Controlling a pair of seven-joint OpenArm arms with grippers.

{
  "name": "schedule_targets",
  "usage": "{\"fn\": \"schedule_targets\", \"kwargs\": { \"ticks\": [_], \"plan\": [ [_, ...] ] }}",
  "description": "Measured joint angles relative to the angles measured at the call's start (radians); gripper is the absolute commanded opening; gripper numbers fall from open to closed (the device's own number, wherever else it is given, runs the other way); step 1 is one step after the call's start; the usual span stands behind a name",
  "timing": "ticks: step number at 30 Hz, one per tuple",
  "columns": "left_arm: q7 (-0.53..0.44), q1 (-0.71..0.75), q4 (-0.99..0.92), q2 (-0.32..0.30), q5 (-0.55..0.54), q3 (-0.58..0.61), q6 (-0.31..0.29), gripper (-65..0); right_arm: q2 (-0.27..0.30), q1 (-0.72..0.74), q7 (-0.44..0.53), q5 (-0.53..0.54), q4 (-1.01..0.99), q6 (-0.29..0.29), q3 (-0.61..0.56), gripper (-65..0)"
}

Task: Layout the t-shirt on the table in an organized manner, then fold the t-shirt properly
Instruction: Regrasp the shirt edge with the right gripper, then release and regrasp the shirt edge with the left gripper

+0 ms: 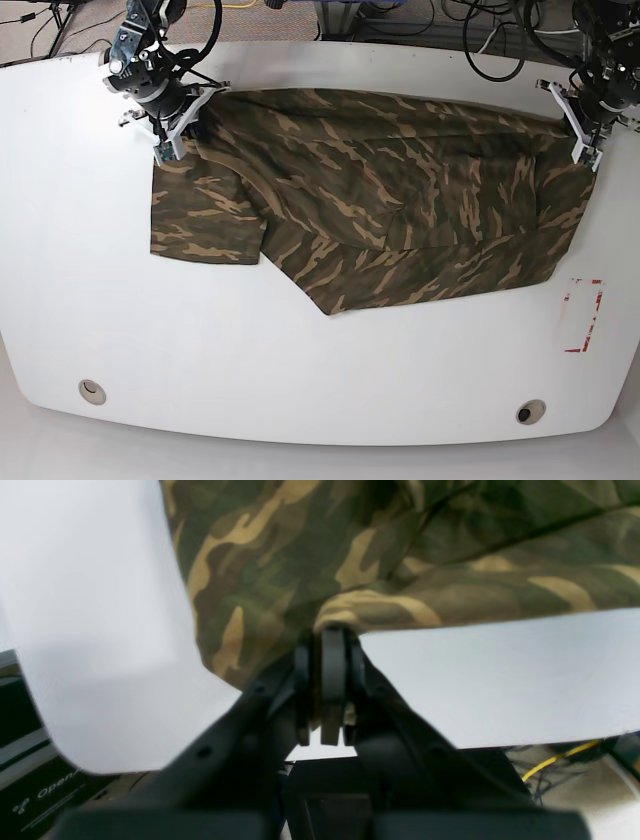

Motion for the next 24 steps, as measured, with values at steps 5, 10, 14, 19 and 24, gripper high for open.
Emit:
{"fn": "schedule_targets", "kwargs": {
  "ticks": [5, 10, 14, 19, 24],
  "plan": [
    [-0.001, -0.001, 0.000, 0.000, -0.001, 0.010, 0.000, -65.0, 0.000, 0.001, 0.003, 0.000, 0.030, 0.000, 0.000, -65.0],
    [0.000, -0.010, 0.000, 0.000, -0.001, 0.010, 0.000, -65.0, 0.000, 0.000, -0.002, -0.001, 0.030, 0.000, 0.000, -65.0],
    [0.002, -0.035, 0.000, 0.000, -0.001, 0.009, 0.000, -57.4, 0.000, -0.002, -0.012, -0.001, 0.029, 0.000, 0.000, -65.0],
    [0.001, -0.035, 0.000, 0.000, 0.000, 0.009, 0.000, -30.8, 0.000, -0.002, -0.011, -0.001, 0.029, 0.000, 0.000, -65.0],
    [0.003, -0.033, 0.000, 0.000, -0.001, 0.005, 0.001, -19.7, 0.000, -0.001, -0.011, -0.001, 0.029, 0.000, 0.000, -65.0]
  ]
}}
